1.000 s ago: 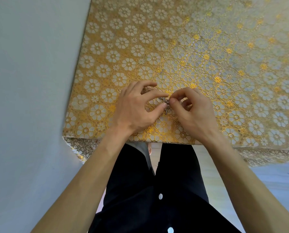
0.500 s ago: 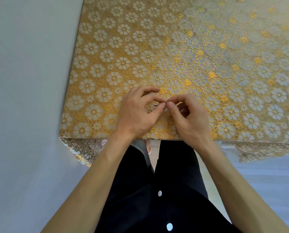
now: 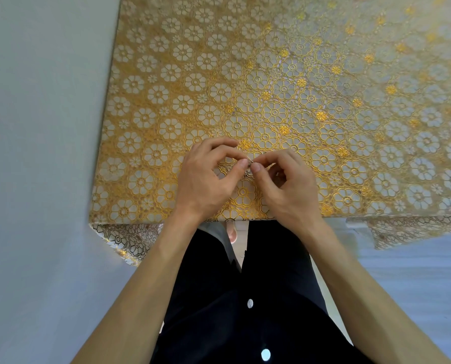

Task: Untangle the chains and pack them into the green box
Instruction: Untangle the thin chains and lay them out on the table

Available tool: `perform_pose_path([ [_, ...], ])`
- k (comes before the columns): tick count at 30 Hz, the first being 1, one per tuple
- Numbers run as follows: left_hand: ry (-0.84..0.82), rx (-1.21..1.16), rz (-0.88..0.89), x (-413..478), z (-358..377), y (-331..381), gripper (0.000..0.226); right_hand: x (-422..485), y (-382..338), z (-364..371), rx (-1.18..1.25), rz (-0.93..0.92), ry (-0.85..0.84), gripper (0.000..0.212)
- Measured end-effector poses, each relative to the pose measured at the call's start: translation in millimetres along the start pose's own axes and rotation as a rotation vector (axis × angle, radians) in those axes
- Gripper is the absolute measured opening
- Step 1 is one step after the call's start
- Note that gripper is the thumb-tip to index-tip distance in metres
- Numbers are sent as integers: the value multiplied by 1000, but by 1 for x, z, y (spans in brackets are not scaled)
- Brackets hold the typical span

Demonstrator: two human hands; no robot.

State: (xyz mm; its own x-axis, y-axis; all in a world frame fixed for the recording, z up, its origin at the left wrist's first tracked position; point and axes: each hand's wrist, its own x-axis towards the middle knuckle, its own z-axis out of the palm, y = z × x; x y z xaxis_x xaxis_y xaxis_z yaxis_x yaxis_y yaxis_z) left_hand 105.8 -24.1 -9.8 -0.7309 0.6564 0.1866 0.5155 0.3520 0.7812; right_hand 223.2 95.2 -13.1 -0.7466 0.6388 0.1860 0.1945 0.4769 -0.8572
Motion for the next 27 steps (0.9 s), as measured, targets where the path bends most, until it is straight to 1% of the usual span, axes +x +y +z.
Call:
perform_pose_path([
  [4,15,-21,-21,-1,0,-1,9,0,0,-1,38,18,6,3],
  [8,38,-64,-42,-2,-2,1,4,1,0,-2,64,35,26,3],
  [15,70,-74,-36,-1,-3,2,4,2,3,0,32,51,80,9],
  [20,69,-88,-37,-1,-4,4,1,2,2,0,11,33,73,8],
  [22,78,-114,-40,-1,-5,4,5,1,1,-1,-4,13,65,5],
  [27,65,-145,-55,-2,-5,2,2,0,0,-1,-24,-29,14,3],
])
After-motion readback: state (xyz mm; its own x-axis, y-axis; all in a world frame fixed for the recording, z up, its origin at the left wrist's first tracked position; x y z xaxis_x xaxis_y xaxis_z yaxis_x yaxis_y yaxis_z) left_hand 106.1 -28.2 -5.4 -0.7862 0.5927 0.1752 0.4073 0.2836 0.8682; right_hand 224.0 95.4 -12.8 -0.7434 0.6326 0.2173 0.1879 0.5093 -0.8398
